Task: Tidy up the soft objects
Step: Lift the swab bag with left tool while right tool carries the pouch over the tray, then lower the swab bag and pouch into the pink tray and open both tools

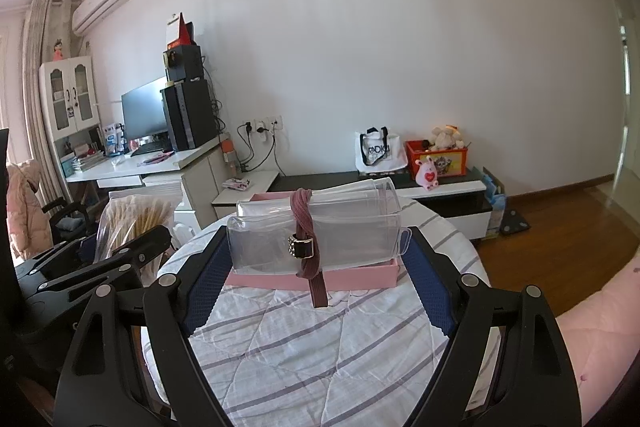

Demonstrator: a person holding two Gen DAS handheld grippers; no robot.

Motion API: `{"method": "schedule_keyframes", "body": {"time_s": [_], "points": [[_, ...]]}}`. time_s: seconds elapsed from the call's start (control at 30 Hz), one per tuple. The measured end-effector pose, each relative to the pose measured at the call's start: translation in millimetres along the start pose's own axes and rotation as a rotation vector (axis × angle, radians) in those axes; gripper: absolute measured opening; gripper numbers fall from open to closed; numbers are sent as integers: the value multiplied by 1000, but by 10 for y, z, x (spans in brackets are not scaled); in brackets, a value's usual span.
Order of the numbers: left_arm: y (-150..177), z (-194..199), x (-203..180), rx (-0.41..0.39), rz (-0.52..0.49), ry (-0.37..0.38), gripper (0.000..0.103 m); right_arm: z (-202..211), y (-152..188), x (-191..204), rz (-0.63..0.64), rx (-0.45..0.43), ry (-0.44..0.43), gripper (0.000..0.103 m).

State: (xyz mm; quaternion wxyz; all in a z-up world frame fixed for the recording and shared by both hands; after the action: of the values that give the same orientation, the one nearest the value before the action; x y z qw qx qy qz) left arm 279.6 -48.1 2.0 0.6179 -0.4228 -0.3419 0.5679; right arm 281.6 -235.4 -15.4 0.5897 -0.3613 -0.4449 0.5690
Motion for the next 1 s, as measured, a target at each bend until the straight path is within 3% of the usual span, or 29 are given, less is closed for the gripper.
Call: {"method": "schedule_keyframes", "body": {"time_s": [0.47,0.7,1.0], "points": [[-104,-378,9,48,10,-3,48,-267,86,-38,-16,50,26,81],[-78,-889,15,133,12,-21,48,-644,211,-101,-37,122,27,81],[-272,-1651,6,230,16,-28,48,-1089,291,-137,-45,180,36,81]]}}
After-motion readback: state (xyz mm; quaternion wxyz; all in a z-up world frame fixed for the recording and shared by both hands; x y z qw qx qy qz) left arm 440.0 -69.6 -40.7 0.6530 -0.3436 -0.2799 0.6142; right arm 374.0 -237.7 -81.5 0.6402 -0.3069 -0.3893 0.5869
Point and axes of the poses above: each gripper's, at about its wrist camera, not at the fingertips, and z roughly against the way its jaws point, x to its left, y to its underside, the point moved 9 cm from there along -z, roughly the way its jaws point, and after that the axes turned 1 degree about -z, right-handed, at the moved point
